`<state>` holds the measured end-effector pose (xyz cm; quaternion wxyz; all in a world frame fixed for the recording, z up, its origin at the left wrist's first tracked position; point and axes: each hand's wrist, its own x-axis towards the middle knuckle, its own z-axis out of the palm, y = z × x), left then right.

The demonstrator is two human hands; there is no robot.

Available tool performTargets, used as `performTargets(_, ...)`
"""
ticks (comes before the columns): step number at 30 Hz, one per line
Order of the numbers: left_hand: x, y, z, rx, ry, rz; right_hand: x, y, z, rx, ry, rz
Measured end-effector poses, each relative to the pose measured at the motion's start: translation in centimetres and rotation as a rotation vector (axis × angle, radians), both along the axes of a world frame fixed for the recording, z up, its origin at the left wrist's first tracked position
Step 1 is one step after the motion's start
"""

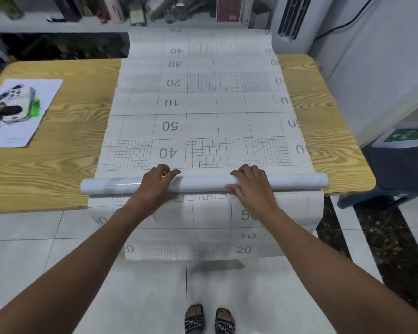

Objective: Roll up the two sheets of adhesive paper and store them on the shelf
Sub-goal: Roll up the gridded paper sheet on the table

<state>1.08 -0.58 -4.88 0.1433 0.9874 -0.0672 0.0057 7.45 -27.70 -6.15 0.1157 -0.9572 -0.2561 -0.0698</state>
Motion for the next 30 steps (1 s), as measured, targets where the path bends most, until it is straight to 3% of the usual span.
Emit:
performTargets(10, 0.22, 0.27, -0.25, 0.053, -0.034, -0.044, -0.15, 0.36, -0.08, 0.067, 0.035, -0.019)
performTargets(30, -0.22, 0.38, 0.41, -0.054, 0.007, -0.084, -0.61, -0.51, 0.35, 0.007, 0.056, 0.026)
